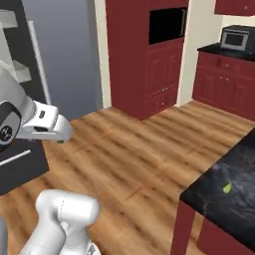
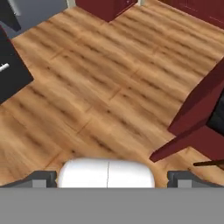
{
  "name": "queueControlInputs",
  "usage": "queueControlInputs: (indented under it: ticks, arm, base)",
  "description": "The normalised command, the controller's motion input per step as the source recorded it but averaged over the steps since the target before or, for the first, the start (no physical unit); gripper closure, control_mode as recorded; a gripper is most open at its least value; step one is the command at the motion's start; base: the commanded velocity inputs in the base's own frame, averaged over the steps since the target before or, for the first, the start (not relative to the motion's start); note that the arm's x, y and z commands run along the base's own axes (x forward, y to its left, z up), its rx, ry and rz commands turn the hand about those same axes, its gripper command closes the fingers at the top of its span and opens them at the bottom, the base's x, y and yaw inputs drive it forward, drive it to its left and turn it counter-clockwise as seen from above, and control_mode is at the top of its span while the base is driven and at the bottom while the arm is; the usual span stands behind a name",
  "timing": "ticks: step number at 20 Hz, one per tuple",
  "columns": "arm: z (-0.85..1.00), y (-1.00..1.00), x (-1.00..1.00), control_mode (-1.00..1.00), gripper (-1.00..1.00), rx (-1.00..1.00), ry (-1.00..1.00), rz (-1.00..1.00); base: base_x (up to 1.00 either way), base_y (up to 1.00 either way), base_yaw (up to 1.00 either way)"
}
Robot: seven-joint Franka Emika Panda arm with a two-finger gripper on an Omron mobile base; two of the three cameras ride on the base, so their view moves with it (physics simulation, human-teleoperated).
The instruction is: Open the fridge, remove the mango, lemon wedge, and chicken drumstick, and place them on any counter.
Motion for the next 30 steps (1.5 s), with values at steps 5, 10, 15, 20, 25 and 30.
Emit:
queueControlInputs:
  ticks: [5, 10, 15, 20, 25, 30]
  arm:
    - [0.0, 0.0, 0.0, 1.0, -1.0, 0.0, 0.0, 0.0]
    - [0.0, 0.0, 0.0, 1.0, -1.0, 0.0, 0.0, 0.0]
    - [0.0, 0.0, 0.0, 1.0, -1.0, 0.0, 0.0, 0.0]
    - [0.0, 0.0, 0.0, 1.0, -1.0, 0.0, 0.0, 0.0]
    - [0.0, 0.0, 0.0, 1.0, -1.0, 0.0, 0.0, 0.0]
    - [0.0, 0.0, 0.0, 1.0, -1.0, 0.0, 0.0, 0.0]
  base:
    - [-0.1, 0.0, 0.82]
    - [0.01, -0.05, 0.77]
    - [0.32, -0.11, 0.31]
    - [0.63, -0.06, 0.23]
    - [1.0, 0.0, 0.39]
    - [1.0, -0.14, 0.41]
